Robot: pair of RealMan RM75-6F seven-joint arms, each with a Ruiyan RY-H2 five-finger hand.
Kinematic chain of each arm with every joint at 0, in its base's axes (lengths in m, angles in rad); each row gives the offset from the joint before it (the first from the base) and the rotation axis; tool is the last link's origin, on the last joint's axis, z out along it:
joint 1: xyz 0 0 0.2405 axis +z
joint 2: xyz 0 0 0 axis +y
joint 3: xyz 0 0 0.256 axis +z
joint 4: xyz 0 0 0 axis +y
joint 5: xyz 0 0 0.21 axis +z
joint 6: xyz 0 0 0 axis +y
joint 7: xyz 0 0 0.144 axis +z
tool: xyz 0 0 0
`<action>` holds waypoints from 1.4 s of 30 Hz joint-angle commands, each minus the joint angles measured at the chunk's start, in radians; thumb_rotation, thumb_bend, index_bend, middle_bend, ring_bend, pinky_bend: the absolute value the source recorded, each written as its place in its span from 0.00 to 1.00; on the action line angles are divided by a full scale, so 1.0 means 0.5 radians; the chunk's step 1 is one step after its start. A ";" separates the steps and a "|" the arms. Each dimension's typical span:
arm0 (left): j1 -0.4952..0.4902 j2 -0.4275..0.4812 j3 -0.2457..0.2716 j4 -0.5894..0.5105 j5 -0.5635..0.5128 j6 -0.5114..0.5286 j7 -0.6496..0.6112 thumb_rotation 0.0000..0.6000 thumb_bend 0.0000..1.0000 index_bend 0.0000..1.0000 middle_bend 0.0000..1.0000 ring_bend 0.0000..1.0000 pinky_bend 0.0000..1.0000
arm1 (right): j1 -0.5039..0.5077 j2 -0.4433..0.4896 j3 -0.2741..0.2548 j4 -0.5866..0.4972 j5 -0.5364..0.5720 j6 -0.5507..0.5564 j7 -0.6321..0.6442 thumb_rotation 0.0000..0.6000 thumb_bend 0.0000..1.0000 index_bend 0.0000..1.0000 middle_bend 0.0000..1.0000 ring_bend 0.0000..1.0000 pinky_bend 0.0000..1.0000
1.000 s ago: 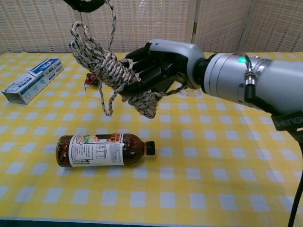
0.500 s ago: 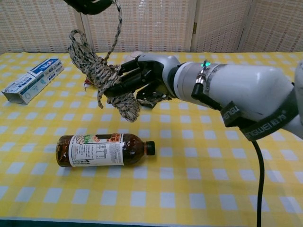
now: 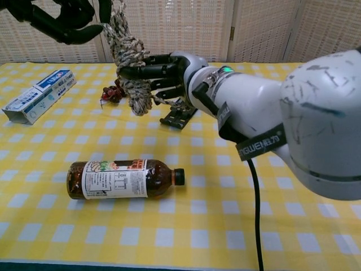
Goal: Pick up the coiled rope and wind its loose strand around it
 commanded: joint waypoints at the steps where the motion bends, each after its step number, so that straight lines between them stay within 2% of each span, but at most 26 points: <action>1: 0.049 0.019 0.027 0.039 0.001 0.027 -0.066 1.00 0.58 0.65 0.90 0.81 0.76 | -0.087 -0.035 0.067 0.020 -0.129 0.031 0.155 1.00 0.72 0.99 0.80 0.86 0.74; 7: 0.135 0.051 0.077 0.149 -0.040 0.014 -0.257 1.00 0.59 0.66 0.90 0.81 0.76 | -0.220 0.035 0.112 -0.030 -0.324 -0.020 0.366 1.00 0.72 0.99 0.80 0.86 0.74; 13: 0.175 0.058 0.110 0.286 -0.093 -0.049 -0.323 1.00 0.59 0.66 0.90 0.81 0.76 | -0.326 0.131 0.134 -0.110 -0.501 -0.081 0.536 1.00 0.72 0.99 0.80 0.87 0.74; 26: 0.163 -0.003 0.057 0.519 -0.304 -0.207 -0.333 1.00 0.59 0.67 0.90 0.81 0.76 | -0.445 0.290 0.094 -0.216 -0.708 -0.203 0.735 1.00 0.72 0.99 0.80 0.86 0.74; 35: 0.105 -0.025 -0.003 0.579 -0.384 -0.302 -0.273 1.00 0.59 0.67 0.90 0.81 0.76 | -0.474 0.375 0.016 -0.237 -0.837 -0.264 0.762 1.00 0.72 0.99 0.81 0.87 0.74; 42: -0.004 0.021 -0.063 0.496 -0.334 -0.371 -0.145 1.00 0.59 0.67 0.90 0.81 0.76 | -0.407 0.411 -0.118 -0.187 -1.043 -0.218 0.484 1.00 0.72 0.99 0.81 0.87 0.74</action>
